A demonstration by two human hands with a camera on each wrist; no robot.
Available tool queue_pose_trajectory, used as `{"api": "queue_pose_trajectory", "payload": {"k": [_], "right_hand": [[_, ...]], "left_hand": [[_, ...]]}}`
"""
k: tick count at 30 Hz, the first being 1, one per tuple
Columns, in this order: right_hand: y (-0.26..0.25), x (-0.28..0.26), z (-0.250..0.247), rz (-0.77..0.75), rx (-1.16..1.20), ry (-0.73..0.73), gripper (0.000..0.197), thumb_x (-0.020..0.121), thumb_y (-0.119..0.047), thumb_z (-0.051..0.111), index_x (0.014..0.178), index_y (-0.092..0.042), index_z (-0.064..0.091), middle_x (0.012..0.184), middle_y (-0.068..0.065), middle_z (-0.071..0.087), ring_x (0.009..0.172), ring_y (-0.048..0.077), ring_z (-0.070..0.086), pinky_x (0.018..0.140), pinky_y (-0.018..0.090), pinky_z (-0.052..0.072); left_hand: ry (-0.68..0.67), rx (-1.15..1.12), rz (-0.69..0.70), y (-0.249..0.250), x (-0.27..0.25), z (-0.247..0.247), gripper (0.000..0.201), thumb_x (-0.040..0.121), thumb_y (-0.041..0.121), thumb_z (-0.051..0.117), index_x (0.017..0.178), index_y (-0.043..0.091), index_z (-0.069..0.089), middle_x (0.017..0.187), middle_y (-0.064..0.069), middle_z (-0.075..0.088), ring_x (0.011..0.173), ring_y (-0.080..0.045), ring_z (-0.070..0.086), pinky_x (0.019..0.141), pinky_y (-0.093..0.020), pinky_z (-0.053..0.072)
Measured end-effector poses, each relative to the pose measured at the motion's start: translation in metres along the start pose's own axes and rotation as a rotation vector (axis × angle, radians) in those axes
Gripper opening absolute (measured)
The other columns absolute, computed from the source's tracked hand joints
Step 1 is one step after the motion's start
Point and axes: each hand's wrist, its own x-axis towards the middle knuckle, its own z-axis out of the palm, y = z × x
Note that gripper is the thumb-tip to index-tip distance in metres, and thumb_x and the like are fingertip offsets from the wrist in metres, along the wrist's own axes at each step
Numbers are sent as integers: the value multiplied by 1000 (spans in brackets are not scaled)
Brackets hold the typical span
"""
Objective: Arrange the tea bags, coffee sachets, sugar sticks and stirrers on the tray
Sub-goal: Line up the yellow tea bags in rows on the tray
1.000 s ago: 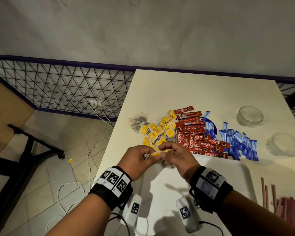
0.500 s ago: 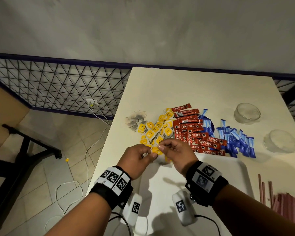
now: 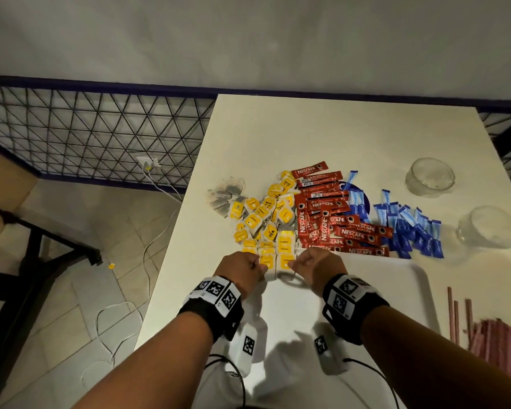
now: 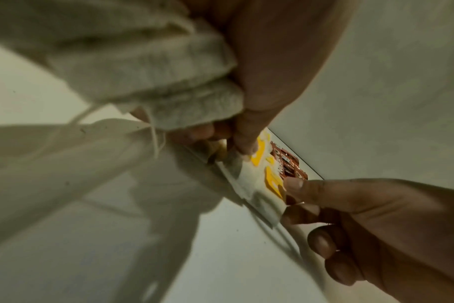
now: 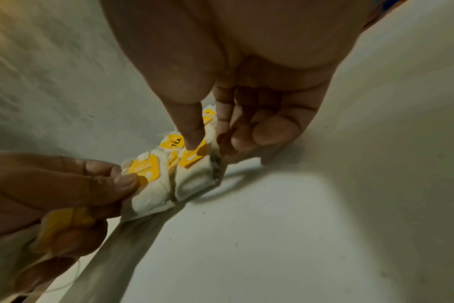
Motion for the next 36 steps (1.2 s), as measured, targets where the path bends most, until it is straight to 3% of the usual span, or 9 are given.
{"api": "queue_pose_trajectory", "payload": {"k": [6,10,13,18,22,25,29,32,36], "right_hand": [[1,7,4,-77,-52,-33,22,84,-42,69,85,-23,57,88,-5,61,83,14,57,70,25,43],[-1,8,4,-79,-58,-27,22,85,-41,68,87,-22,57,91,-3,62,88,16,58,75,26,46],[-2,7,4,-94,-43,-14,22,84,-40,69,85,-21,56,89,-2,61,87,16,57,72,24,41],[-2,8,6,-124,-84,-9,25,84,-41,69,82,-21,55,84,-2,59,82,15,55,68,23,38],[-7,2,0,-99,2,33,26,84,-38,70,76,-20,52,75,-4,58,72,14,55,59,23,40],[-24,-10,-11,-218,127,124,23,87,-31,67,74,-20,52,68,-6,55,64,7,52,54,16,37],[-60,-34,-15,-391,205,-96,11,87,-27,67,77,-30,62,81,-8,64,79,8,59,71,25,50],[-75,-44,-10,-416,225,-172,10,84,-27,70,77,-32,65,78,-10,66,78,9,63,77,29,52],[-86,-51,-7,-399,247,-150,16,82,-30,73,75,-20,63,58,-10,65,56,-4,56,57,9,42]], "left_hand": [[28,77,-50,2,9,7,24,94,40,56,94,17,65,104,-8,68,102,-28,60,74,-24,36],[75,23,-92,3,11,11,18,91,35,59,81,22,53,100,-8,67,88,-26,57,71,-27,38],[118,-17,-120,4,9,13,13,89,31,57,83,22,52,94,-6,64,79,-23,51,70,-27,38],[120,-55,-140,9,5,11,10,89,27,54,94,18,54,99,-7,64,91,-28,59,76,-30,45],[146,-101,-112,9,0,4,18,89,38,58,88,20,53,92,-2,64,89,-25,59,75,-28,45],[221,-438,-44,6,-12,-11,39,94,50,48,80,15,57,72,-1,63,68,-22,61,68,-32,49],[53,-1161,-136,11,-33,-31,63,101,53,23,98,4,62,47,-8,58,34,-18,47,40,-19,40],[-3,-1266,-131,4,-31,-31,73,95,66,20,109,6,58,53,-17,57,40,-24,48,44,-24,40],[117,-1112,-105,-1,-32,-29,71,93,69,19,95,15,64,59,-10,53,43,-21,45,49,-27,38]]}}
